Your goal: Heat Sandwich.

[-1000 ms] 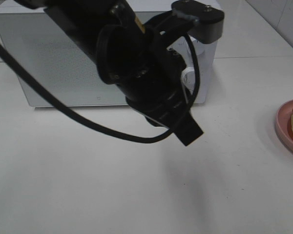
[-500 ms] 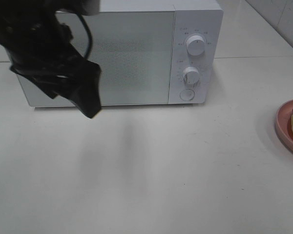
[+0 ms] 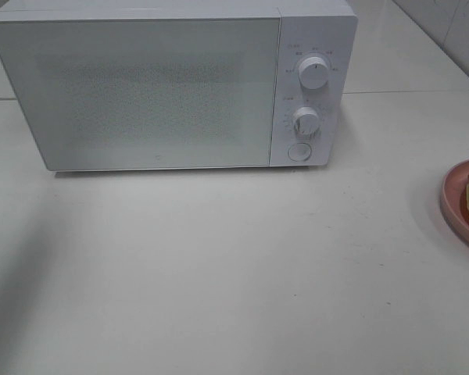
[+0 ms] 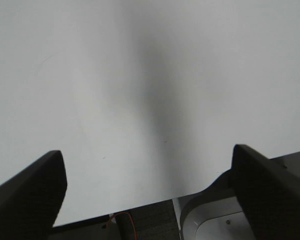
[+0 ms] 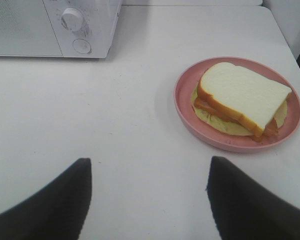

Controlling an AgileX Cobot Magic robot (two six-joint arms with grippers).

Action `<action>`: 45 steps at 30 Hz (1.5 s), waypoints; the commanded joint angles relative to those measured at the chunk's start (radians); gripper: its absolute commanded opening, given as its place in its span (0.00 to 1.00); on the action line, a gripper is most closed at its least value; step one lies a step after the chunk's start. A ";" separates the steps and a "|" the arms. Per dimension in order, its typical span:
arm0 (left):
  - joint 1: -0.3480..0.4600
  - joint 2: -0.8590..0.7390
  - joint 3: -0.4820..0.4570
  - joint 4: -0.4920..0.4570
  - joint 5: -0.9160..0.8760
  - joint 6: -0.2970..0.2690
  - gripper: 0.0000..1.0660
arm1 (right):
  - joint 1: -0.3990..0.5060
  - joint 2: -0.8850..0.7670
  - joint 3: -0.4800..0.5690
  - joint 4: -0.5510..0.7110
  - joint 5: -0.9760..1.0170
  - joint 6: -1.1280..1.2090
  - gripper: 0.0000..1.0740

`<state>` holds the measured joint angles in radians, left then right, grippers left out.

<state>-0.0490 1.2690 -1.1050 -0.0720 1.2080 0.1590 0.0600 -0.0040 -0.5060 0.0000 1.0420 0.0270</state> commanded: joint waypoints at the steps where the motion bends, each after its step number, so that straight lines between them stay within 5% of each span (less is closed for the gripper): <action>1: 0.111 -0.118 0.071 0.012 0.045 -0.008 0.77 | 0.002 -0.026 0.003 -0.009 -0.005 0.001 0.60; 20: 0.160 -0.824 0.318 0.008 -0.006 -0.055 0.74 | 0.002 -0.026 0.003 -0.009 -0.005 0.001 0.60; 31: 0.160 -1.078 0.382 0.021 -0.003 -0.093 0.74 | 0.002 -0.026 0.003 -0.009 -0.005 0.001 0.60; 35: 0.160 -1.179 0.398 0.062 0.007 -0.159 0.74 | 0.002 -0.026 0.003 -0.009 -0.005 0.001 0.60; 45: 0.160 -1.296 0.430 0.089 0.051 -0.159 0.74 | 0.002 -0.026 0.003 -0.009 -0.005 0.001 0.60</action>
<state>0.1110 -0.0050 -0.6790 0.0140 1.2230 0.0000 0.0600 -0.0040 -0.5060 0.0000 1.0420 0.0270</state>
